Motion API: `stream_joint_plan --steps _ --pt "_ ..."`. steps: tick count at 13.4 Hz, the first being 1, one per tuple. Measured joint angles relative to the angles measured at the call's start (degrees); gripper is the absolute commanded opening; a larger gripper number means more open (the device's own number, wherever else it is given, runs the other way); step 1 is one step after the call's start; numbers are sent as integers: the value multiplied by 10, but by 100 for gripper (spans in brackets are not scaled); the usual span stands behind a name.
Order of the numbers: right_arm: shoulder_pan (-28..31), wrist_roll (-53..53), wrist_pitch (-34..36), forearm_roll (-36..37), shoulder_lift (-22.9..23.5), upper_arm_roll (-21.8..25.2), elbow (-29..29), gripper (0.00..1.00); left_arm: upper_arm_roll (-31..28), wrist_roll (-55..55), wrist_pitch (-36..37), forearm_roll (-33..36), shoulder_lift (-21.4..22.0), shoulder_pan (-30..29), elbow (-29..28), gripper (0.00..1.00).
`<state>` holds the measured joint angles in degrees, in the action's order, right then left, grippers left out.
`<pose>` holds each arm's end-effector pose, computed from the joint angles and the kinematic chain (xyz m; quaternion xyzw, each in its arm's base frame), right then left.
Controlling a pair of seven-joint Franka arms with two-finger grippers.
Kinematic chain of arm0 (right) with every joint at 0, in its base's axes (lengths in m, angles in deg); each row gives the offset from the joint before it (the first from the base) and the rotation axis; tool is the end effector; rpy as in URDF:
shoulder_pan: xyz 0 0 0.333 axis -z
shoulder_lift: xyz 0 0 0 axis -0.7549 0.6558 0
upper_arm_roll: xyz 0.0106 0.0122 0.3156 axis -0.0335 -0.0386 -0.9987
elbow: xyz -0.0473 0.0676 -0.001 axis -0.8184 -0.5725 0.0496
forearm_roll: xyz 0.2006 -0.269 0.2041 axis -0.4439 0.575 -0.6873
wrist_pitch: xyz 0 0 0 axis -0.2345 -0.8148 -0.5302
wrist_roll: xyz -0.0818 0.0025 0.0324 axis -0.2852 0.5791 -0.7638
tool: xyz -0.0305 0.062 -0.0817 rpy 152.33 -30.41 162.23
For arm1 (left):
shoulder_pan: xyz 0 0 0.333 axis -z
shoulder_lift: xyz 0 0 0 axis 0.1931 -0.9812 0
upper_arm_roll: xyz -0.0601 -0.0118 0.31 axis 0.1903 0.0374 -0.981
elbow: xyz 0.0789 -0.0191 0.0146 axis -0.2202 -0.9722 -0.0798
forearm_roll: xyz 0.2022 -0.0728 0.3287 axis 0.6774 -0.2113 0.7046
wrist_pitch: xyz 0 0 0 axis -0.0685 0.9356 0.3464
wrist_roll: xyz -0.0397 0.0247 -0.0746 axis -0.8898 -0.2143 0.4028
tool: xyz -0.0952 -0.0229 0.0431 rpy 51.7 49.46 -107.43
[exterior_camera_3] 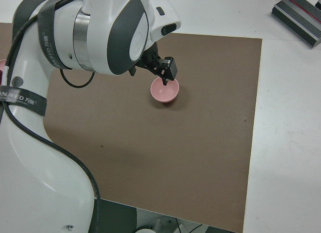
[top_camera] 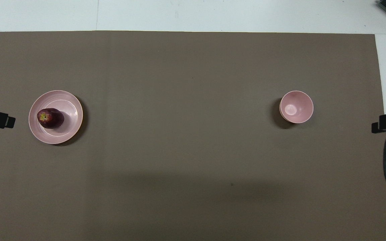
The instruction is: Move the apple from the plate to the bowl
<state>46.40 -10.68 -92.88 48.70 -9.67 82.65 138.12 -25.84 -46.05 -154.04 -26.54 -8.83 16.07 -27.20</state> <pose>0.5028 -0.0357 0.6684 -0.9958 0.0868 0.0129 0.0248 0.5198 -0.0385 0.6926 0.9919 -0.1228 0.0005 0.0331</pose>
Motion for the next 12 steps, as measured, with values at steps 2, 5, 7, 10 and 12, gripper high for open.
stream_joint_plan --steps 2,5,7,10,12 --pt "0 0 0 0 0 0 0 100 3 -3 -13 4 0 0 0 100" --pt "0 0 0 0 0 0 0 100 8 -56 -37 15 -1 0 0 100" --pt "0 0 0 0 0 0 0 100 9 -92 -38 23 -1 1 0 100" --pt "0 0 0 0 0 0 0 100 10 -102 -36 30 -1 1 0 100" --pt "0 0 0 0 0 0 0 100 9 -104 -24 32 -1 0 0 100"
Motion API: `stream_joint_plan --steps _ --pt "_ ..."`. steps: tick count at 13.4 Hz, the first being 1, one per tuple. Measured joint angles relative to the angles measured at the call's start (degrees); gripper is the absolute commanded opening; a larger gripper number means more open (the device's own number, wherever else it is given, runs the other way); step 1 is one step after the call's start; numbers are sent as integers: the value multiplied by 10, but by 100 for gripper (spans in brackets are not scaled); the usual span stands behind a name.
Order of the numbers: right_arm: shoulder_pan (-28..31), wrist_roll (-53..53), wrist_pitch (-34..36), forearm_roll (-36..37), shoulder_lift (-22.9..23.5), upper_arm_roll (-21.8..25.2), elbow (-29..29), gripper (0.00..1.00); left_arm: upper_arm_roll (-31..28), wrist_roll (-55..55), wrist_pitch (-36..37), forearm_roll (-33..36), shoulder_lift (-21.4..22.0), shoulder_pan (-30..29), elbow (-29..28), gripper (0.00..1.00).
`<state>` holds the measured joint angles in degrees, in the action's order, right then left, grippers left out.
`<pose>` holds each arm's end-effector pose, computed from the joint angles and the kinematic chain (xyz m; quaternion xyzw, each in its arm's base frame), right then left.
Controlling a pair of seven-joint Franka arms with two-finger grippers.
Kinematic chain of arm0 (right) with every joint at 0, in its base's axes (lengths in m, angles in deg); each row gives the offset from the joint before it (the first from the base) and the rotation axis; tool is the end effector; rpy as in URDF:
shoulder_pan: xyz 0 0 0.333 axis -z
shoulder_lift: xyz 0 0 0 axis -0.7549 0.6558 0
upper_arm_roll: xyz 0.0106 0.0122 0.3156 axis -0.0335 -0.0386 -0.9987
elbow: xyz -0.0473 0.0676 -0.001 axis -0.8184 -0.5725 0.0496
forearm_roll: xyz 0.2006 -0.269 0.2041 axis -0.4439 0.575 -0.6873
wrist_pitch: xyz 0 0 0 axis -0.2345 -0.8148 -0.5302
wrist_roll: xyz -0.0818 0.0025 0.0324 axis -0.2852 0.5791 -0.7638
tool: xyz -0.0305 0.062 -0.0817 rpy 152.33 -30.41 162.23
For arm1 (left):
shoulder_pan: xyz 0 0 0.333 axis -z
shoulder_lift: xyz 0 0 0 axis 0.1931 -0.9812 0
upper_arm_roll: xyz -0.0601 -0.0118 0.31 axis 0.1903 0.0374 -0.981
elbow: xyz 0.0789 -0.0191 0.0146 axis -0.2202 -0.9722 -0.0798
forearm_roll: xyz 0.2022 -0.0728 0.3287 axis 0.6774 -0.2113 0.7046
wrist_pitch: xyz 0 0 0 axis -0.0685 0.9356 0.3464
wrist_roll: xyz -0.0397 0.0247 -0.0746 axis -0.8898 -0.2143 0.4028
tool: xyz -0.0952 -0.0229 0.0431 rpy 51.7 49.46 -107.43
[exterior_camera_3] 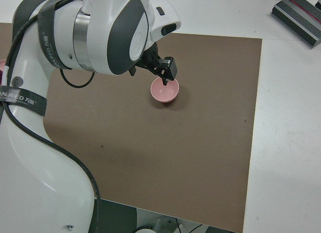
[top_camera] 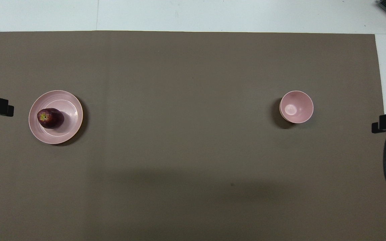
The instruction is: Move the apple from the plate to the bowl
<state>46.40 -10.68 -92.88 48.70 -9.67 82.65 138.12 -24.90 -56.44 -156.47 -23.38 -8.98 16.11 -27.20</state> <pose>0.5028 -0.0357 0.6684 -0.9958 0.0868 0.0129 0.0248 0.5250 -0.0414 0.6948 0.9992 -0.0361 0.0183 0.0063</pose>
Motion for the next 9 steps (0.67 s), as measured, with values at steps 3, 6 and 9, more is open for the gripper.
stream_joint_plan --steps 3,6,9 --pt "0 0 0 0 0 0 0 100 3 -1 7 14 -1 0 0 100" --pt "0 0 0 0 0 0 0 100 14 -10 13 14 1 0 0 100" --pt "0 0 0 0 0 0 0 100 10 -11 12 14 1 0 0 100"
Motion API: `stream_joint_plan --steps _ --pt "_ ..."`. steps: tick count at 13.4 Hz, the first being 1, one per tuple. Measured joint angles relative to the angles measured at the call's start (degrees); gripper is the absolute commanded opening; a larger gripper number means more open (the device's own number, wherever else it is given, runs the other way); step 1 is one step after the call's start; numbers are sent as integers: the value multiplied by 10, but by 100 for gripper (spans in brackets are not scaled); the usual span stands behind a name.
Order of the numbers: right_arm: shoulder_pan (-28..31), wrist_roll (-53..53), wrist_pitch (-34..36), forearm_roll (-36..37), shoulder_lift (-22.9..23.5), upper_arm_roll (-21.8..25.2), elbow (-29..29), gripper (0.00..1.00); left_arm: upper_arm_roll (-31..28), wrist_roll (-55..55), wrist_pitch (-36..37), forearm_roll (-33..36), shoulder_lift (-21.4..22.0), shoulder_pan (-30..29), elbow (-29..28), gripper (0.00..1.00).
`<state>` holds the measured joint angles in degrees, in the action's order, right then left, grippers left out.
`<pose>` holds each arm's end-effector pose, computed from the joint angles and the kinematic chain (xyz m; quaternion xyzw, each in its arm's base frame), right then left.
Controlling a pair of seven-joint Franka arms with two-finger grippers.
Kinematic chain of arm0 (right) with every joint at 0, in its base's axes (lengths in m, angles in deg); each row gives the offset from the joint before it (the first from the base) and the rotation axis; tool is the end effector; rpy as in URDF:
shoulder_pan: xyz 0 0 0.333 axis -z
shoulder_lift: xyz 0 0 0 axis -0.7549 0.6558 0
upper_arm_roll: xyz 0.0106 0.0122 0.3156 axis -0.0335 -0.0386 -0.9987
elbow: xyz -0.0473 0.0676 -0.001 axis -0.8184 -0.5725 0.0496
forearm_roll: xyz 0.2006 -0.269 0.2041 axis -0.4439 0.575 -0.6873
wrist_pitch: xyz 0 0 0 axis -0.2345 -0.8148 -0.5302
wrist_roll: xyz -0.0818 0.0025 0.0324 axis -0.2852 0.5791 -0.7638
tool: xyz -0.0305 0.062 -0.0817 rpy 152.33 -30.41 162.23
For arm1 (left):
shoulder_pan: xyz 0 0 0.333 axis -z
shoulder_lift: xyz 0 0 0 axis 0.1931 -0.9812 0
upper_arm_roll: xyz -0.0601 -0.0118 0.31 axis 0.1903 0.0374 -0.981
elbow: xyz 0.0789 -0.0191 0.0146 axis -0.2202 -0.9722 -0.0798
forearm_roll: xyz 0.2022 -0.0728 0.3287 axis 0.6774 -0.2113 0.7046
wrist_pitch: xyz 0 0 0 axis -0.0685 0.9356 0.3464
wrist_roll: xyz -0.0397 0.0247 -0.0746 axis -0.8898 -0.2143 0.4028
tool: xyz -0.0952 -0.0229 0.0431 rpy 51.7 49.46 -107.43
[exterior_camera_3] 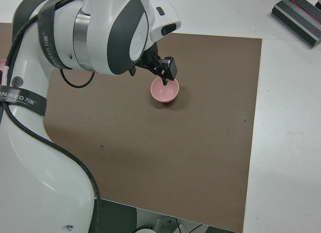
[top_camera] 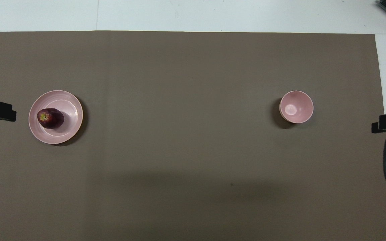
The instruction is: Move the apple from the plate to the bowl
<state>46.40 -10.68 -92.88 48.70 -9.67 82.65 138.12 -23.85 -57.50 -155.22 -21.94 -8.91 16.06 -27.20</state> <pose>0.5028 -0.0357 0.6684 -0.9958 0.0868 0.0129 0.0248 0.5217 -0.0476 0.6934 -0.9994 0.0336 -0.0086 0.0067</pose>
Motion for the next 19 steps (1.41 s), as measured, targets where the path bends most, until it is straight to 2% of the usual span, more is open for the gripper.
stream_joint_plan --steps 7,13,19 --pt "0 0 0 0 0 0 0 100 -5 1 -57 0 -11 -1 -3 100" --pt "0 0 0 0 0 0 0 100 -7 55 -160 -3 -81 -31 -20 100" --pt "0 0 0 0 0 0 0 100 -9 139 -263 -4 -90 -73 -119 100"
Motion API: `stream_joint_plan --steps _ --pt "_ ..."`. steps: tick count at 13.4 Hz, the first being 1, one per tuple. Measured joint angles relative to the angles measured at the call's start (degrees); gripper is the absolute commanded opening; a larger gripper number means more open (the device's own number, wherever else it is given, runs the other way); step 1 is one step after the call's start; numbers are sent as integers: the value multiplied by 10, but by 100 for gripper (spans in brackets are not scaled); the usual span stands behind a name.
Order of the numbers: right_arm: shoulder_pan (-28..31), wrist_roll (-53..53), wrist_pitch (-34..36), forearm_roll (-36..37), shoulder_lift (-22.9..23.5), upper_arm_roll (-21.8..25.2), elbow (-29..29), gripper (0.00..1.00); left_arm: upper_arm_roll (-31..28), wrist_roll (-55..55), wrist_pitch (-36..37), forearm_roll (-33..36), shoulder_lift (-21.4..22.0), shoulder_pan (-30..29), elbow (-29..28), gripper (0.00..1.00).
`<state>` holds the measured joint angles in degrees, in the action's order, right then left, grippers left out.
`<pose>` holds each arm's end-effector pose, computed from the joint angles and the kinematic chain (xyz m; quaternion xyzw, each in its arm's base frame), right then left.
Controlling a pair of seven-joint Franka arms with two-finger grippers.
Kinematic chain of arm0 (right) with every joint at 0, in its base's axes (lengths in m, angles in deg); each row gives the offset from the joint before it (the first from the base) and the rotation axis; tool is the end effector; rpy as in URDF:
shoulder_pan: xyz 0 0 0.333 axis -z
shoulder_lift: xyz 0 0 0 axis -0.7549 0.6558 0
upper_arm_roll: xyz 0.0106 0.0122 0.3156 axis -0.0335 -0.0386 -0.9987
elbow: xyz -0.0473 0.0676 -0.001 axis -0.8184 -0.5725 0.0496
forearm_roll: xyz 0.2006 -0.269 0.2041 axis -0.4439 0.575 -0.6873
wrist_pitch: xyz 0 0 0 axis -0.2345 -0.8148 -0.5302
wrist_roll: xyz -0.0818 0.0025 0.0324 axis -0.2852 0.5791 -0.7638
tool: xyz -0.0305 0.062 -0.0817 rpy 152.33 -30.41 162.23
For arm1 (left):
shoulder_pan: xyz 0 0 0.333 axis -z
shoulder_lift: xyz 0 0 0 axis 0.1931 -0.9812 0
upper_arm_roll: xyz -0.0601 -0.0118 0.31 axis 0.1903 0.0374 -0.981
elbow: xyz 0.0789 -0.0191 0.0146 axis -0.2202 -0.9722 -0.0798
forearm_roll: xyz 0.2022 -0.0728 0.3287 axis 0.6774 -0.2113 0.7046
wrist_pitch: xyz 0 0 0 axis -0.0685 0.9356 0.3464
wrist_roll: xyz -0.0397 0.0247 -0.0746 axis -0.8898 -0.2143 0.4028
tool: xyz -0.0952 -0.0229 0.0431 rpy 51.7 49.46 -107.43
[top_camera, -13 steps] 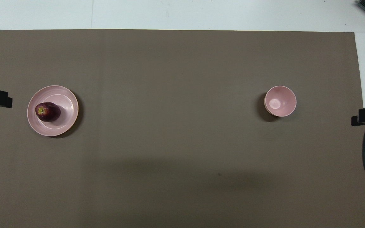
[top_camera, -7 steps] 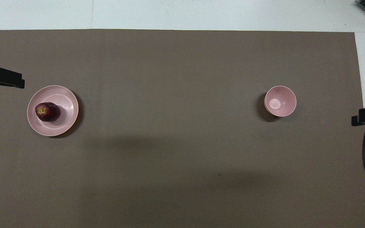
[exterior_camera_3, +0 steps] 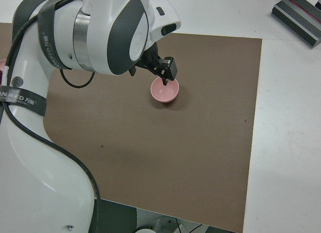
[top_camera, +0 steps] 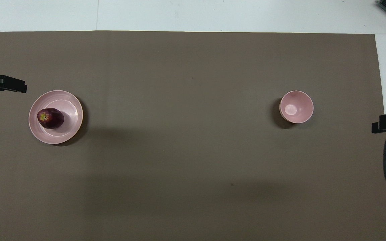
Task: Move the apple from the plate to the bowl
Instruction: 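Reach the left gripper down over the red apple on the plate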
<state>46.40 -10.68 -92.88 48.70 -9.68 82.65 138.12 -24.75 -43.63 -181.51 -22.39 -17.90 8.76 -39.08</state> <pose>0.5028 -0.0357 0.6684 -0.9958 0.0868 0.0128 0.0248 0.6101 0.0303 0.5481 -0.9948 0.0849 -0.0545 0.0109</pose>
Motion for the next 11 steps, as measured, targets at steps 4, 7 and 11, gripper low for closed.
stream_joint_plan --steps 4,7,11 --pt "0 0 0 0 0 0 0 100 -1 25 -72 0 0 -20 -73 100" --pt "0 0 0 0 0 0 0 100 0 26 -137 0 -1 -20 -139 100" --pt "0 0 0 0 0 0 0 100 0 26 -246 0 -20 -21 -221 100"
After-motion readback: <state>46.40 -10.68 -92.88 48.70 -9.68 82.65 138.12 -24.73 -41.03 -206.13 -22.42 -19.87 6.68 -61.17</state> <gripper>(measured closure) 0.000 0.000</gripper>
